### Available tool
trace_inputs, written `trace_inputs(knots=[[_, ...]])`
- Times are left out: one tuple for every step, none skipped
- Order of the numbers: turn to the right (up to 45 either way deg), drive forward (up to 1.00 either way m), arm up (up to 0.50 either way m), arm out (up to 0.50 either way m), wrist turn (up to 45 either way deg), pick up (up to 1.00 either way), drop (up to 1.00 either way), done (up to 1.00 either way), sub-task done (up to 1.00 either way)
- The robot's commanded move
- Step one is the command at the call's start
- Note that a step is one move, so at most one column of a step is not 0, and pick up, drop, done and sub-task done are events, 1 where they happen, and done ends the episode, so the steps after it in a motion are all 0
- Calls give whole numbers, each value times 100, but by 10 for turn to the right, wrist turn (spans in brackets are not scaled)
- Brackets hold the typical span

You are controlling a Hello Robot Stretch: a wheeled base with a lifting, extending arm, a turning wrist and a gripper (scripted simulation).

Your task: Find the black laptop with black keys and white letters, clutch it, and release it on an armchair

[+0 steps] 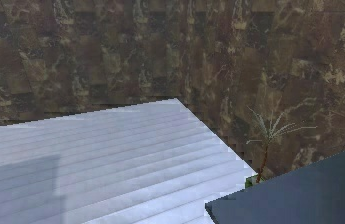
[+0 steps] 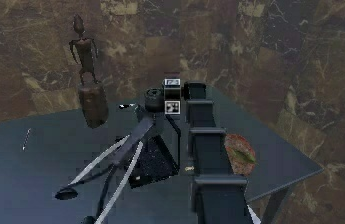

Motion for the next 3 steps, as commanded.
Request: trace_inputs(knots=[[0, 0, 0, 0, 450, 0, 0, 0, 0], [0, 0, 0, 0, 450, 0, 0, 0, 0], [0, 0, 0, 0, 90, 0, 0, 0, 0]])
